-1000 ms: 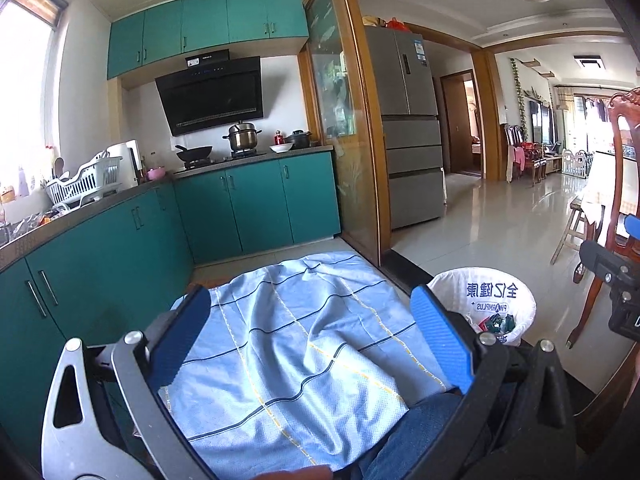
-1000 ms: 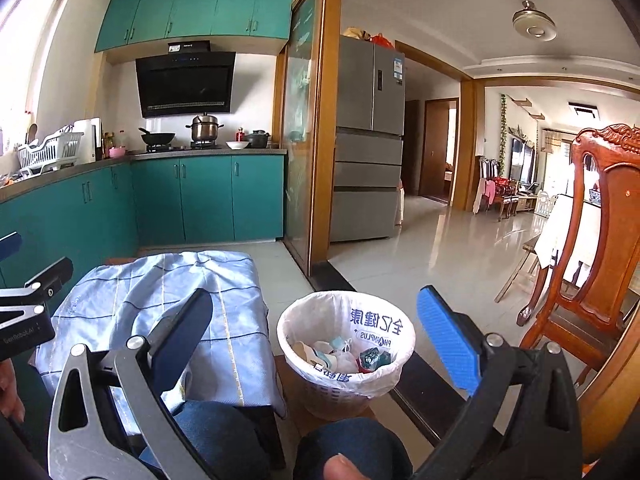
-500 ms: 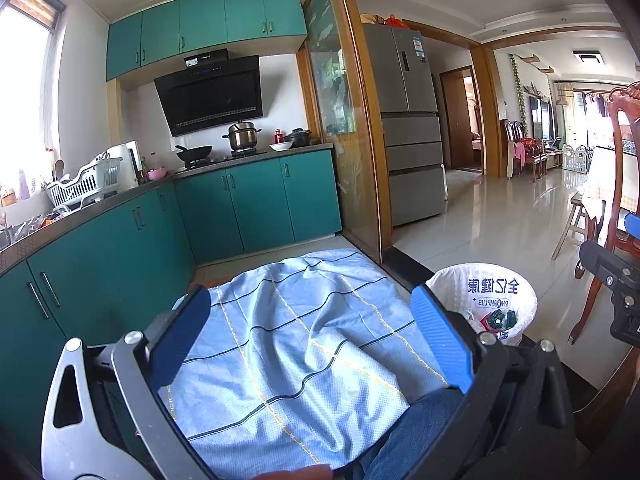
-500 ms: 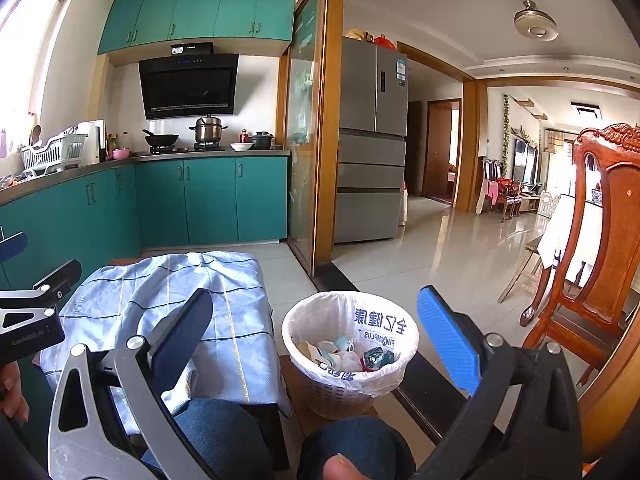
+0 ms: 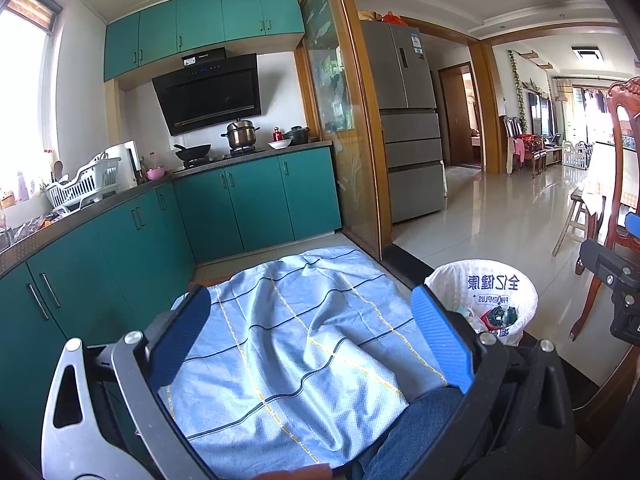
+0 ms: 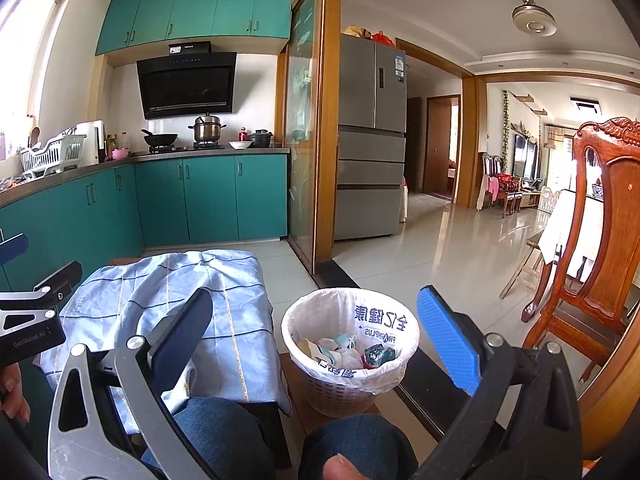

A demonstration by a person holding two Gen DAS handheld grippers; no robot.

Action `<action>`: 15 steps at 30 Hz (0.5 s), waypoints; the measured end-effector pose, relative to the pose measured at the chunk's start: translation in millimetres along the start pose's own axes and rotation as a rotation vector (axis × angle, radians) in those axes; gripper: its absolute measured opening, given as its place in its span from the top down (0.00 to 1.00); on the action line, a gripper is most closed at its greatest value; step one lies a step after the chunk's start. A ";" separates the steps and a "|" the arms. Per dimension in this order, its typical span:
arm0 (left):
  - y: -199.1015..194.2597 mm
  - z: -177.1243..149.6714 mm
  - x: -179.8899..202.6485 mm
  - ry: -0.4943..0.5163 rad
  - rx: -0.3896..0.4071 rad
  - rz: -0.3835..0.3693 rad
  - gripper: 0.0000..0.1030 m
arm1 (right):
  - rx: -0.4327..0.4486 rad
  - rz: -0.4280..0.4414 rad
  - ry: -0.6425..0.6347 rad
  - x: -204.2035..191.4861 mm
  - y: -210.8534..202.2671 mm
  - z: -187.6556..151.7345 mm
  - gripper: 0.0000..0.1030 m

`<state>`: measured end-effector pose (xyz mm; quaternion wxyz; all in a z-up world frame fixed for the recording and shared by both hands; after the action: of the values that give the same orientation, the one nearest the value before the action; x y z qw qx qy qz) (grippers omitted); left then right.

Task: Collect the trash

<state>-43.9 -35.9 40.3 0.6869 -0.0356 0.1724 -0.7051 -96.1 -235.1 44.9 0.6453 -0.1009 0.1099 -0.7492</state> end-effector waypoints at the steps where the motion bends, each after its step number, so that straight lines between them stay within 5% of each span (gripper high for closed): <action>1: 0.0 0.0 -0.1 -0.001 0.000 -0.001 0.03 | 0.000 0.000 0.000 0.1 0.2 -0.2 0.03; 15: 3.0 -9.5 2.9 0.000 0.023 -0.030 0.03 | -0.013 -0.001 -0.002 -0.1 6.9 -7.7 0.03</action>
<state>-43.9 -36.9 30.0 0.6767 -0.0302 0.1637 -0.7172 -91.8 -235.7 35.5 0.6443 -0.1060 0.1141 -0.7487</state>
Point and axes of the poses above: each gripper's, at about its wrist camera, not at the fingertips, and y roughly the way its jaws point, x to its right, z to its top, the point moved 1 cm from there along y, roughly the way its jaws point, and after that the axes turned 1 degree about y, right-handed, at the moved point
